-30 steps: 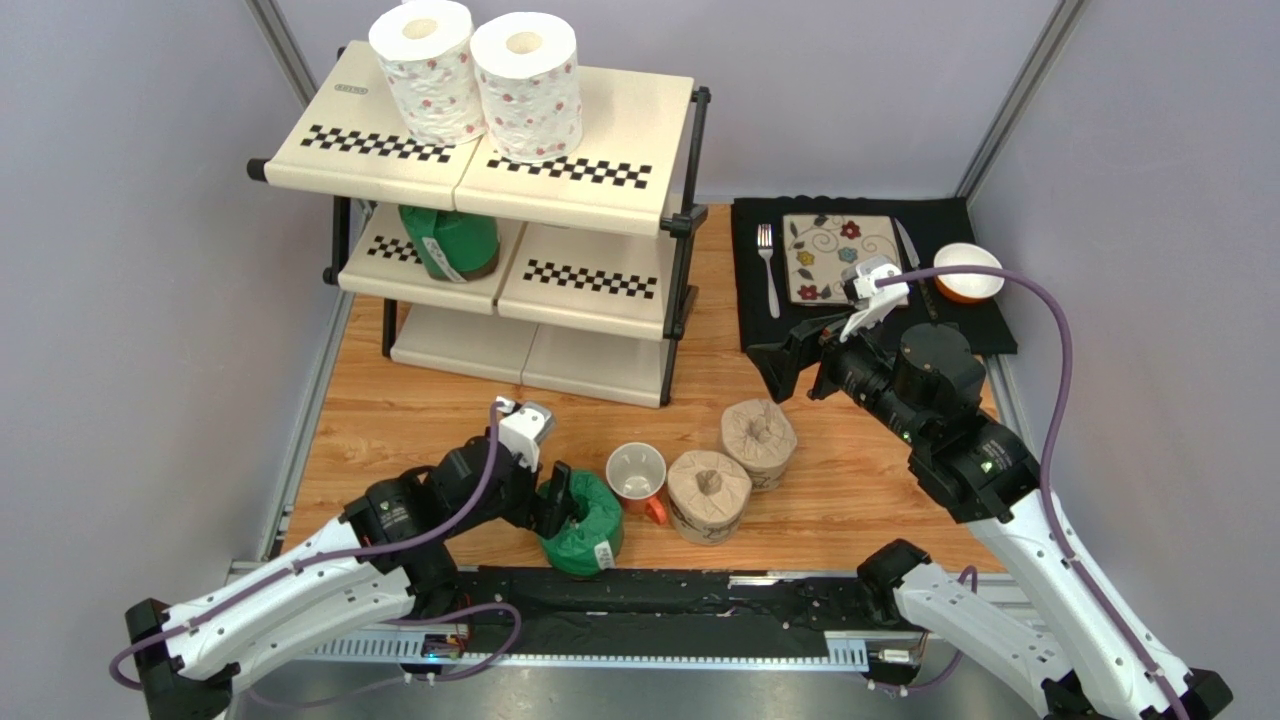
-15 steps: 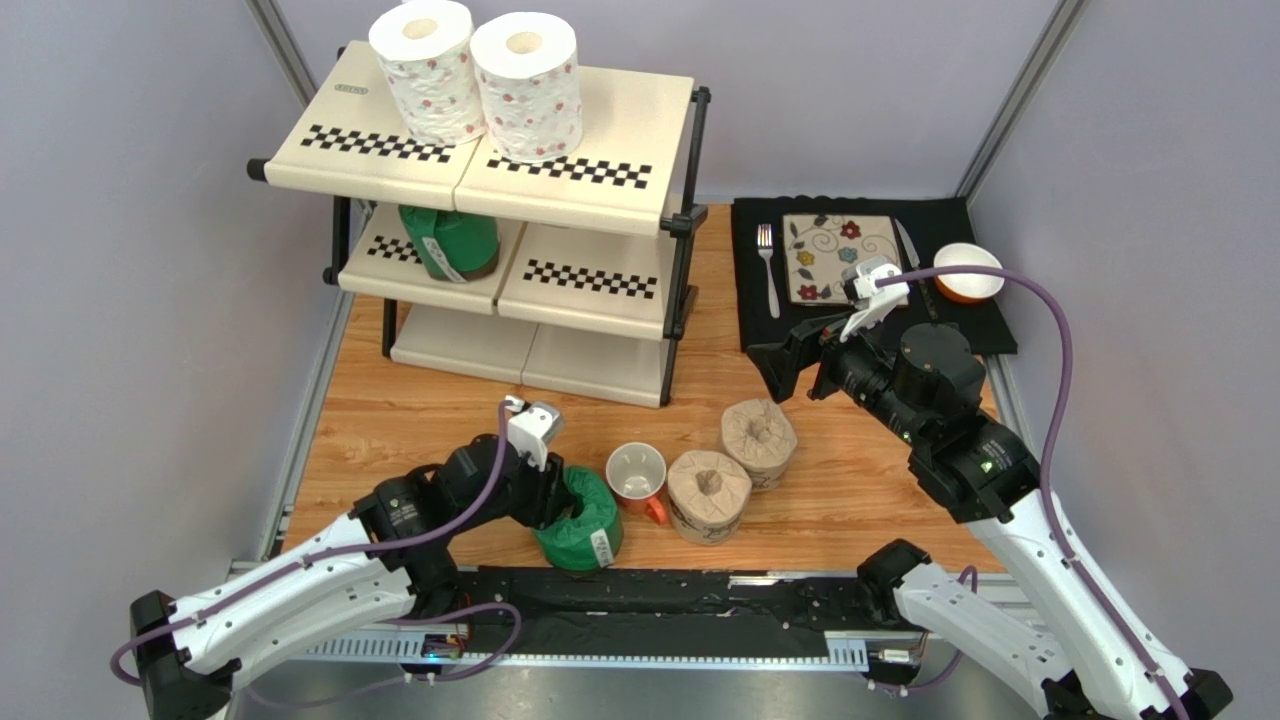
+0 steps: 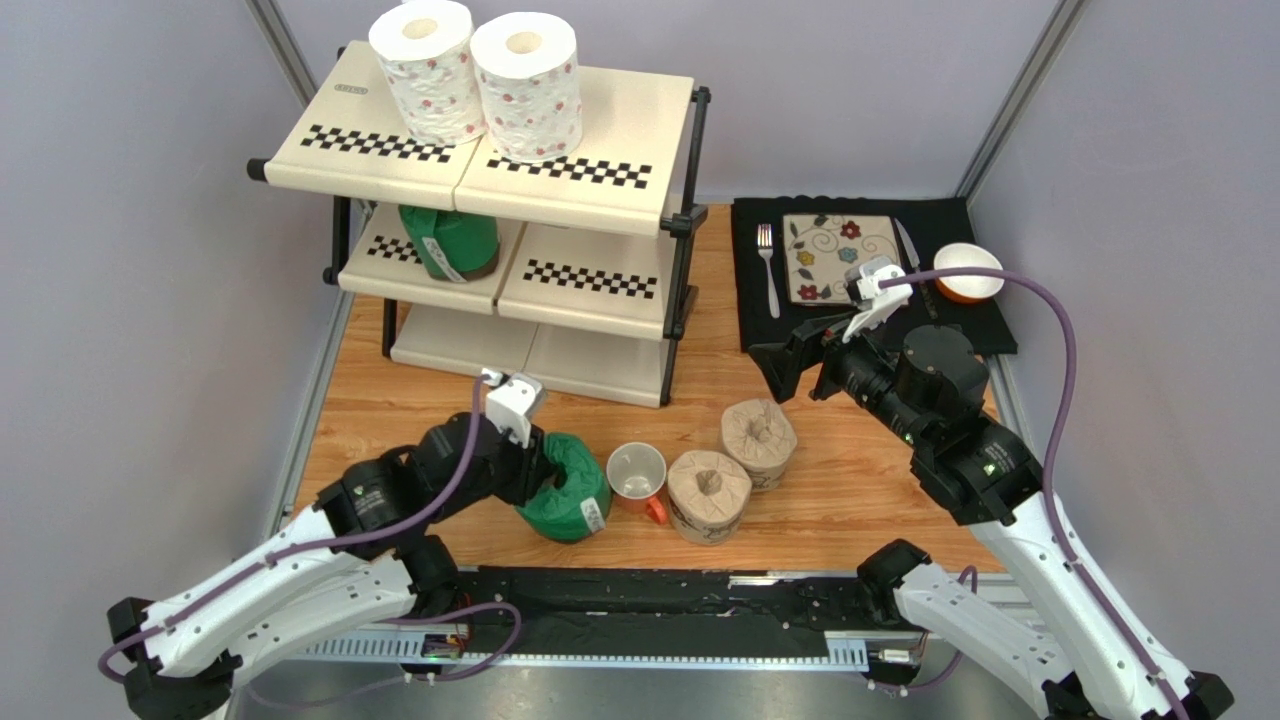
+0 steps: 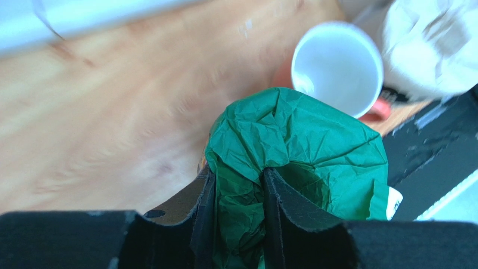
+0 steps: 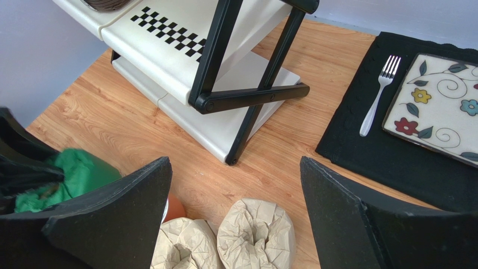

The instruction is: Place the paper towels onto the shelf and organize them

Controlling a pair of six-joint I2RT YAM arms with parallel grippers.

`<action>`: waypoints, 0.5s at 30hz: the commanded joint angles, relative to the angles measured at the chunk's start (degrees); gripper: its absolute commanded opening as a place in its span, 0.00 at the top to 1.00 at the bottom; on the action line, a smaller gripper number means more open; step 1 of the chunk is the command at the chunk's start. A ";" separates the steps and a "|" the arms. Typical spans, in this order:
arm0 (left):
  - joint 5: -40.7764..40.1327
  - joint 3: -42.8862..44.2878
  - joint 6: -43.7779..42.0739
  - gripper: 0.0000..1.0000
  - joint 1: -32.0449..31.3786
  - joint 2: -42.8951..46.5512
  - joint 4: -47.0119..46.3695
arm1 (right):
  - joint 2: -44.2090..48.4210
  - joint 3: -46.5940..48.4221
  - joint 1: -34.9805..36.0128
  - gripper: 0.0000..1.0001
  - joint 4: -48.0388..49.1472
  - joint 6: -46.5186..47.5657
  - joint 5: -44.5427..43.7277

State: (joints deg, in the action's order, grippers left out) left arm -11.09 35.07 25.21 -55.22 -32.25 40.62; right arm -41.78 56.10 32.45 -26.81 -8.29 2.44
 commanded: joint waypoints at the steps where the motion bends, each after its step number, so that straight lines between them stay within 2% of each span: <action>1: -9.63 12.37 -4.29 0.75 -0.24 -1.67 1.38 | 0.91 0.59 0.16 0.11 0.88 0.47 -0.94; 6: -17.03 20.38 -11.14 0.75 -0.24 -4.22 -2.38 | 0.91 0.51 0.16 0.11 0.70 0.65 -1.03; 11: -20.54 23.81 -18.44 0.75 -0.24 -5.80 -12.57 | 1.09 0.77 0.16 0.11 -0.08 1.00 -1.47; 15: -23.97 23.30 -24.32 0.75 -0.24 -6.33 -23.70 | 1.44 0.86 0.16 0.11 -0.70 1.35 -2.17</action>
State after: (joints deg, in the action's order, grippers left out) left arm -29.34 56.34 9.39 -55.27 -38.26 32.67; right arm -41.43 56.10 32.45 -27.27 -8.01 1.69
